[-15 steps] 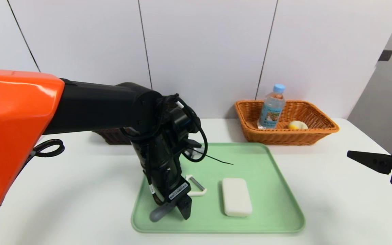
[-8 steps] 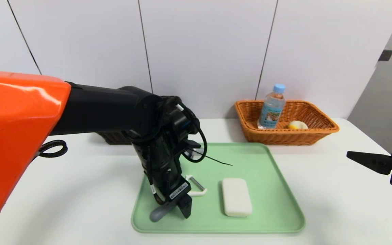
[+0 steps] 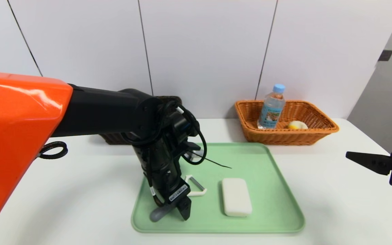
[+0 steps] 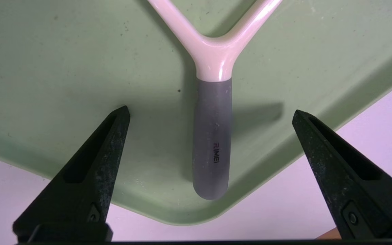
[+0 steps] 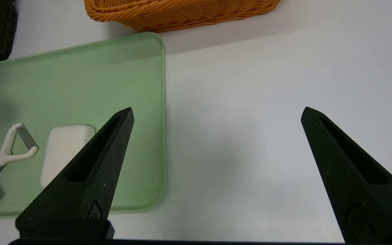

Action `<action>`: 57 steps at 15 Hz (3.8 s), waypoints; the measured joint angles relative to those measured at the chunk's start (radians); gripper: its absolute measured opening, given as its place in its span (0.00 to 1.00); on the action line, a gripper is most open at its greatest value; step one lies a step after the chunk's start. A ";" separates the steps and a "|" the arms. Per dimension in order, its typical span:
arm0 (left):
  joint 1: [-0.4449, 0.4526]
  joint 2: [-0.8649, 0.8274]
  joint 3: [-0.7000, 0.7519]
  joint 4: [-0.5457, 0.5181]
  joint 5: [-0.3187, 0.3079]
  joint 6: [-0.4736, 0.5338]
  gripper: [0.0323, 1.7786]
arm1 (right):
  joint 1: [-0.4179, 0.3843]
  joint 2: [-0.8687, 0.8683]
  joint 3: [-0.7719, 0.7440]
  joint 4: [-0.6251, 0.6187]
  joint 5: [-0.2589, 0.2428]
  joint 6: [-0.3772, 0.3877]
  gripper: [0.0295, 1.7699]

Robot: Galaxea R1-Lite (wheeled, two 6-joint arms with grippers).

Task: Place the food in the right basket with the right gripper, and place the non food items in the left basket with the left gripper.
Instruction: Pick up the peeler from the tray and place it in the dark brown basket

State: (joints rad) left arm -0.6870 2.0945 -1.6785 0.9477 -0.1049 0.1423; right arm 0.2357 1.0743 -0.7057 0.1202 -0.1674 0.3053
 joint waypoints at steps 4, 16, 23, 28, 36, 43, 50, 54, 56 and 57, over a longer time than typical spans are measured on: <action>0.000 0.005 0.000 0.000 0.010 -0.001 0.95 | -0.001 0.000 0.000 0.000 0.000 0.001 0.96; -0.005 0.016 0.016 -0.009 0.091 0.001 0.95 | -0.001 0.000 0.006 0.000 0.011 0.003 0.96; -0.006 0.015 0.025 -0.039 0.084 -0.003 0.52 | -0.001 -0.002 0.006 -0.001 0.011 0.003 0.96; -0.007 0.012 0.030 -0.037 0.076 -0.005 0.13 | -0.001 -0.003 0.007 -0.001 0.010 0.003 0.96; -0.011 -0.027 -0.022 -0.031 0.035 -0.010 0.13 | -0.003 -0.004 0.003 -0.001 0.010 0.003 0.96; -0.032 -0.129 -0.281 -0.022 0.000 -0.126 0.13 | -0.003 -0.016 0.018 -0.001 0.009 0.003 0.96; 0.061 -0.219 -0.309 -0.209 0.140 -0.259 0.13 | -0.003 -0.014 0.014 -0.001 0.009 0.003 0.96; 0.199 -0.193 -0.309 -0.285 0.139 -0.255 0.13 | -0.003 -0.008 0.010 -0.001 -0.002 -0.004 0.96; 0.265 -0.148 -0.309 -0.348 0.134 -0.251 0.13 | -0.003 -0.003 0.005 -0.001 -0.002 -0.001 0.96; 0.293 -0.127 -0.309 -0.376 0.133 -0.251 0.13 | -0.003 -0.002 0.005 -0.001 -0.003 0.000 0.96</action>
State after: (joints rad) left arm -0.3945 1.9674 -1.9879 0.5715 0.0283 -0.1085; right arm 0.2328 1.0721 -0.7004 0.1191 -0.1706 0.3057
